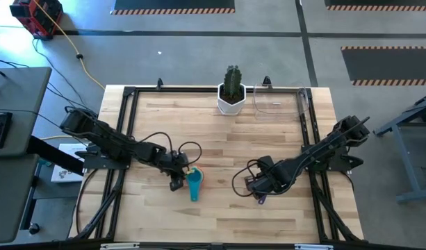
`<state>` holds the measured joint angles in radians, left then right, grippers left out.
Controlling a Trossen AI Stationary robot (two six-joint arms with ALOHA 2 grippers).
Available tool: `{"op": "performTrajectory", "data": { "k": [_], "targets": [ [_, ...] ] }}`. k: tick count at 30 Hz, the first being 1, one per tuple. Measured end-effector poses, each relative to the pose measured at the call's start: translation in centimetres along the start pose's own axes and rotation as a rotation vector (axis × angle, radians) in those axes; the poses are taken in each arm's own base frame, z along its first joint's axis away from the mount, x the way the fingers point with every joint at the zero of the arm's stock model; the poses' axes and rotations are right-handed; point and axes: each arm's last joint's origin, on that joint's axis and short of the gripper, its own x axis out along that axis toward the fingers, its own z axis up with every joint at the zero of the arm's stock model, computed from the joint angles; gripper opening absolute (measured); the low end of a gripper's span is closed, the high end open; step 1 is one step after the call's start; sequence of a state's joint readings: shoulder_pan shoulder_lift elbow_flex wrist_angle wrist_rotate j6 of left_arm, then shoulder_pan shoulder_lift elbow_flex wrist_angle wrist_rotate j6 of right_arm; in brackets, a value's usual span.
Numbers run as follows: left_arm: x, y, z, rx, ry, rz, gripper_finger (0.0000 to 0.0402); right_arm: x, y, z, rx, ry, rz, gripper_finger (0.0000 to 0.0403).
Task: Nest measuring cups in basket
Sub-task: Put the dark blue measuring cup on top of the light blue measuring cup
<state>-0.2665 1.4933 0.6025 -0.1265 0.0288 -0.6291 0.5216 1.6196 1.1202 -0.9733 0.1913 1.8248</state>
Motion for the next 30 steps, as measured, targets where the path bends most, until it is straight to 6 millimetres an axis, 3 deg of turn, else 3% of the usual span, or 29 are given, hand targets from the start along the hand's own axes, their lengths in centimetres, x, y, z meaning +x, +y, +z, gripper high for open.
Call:
{"op": "performTrajectory", "data": {
  "k": [11,22,30],
  "targets": [
    [0.7,-1.7,3.1,0.106,-0.083,0.004,0.0103,0.0,0.0,0.0,0.0,0.008,0.003,0.0],
    [3.6,-3.8,5.9,0.127,-0.04,-0.037,0.0103,0.0,0.0,0.0,-0.007,0.008,0.003,0.0],
    [3.6,-5.3,7.7,0.11,-0.062,-0.094,0.0103,0.0,0.0,0.0,-0.011,0.007,0.001,0.0]
  ]
}}
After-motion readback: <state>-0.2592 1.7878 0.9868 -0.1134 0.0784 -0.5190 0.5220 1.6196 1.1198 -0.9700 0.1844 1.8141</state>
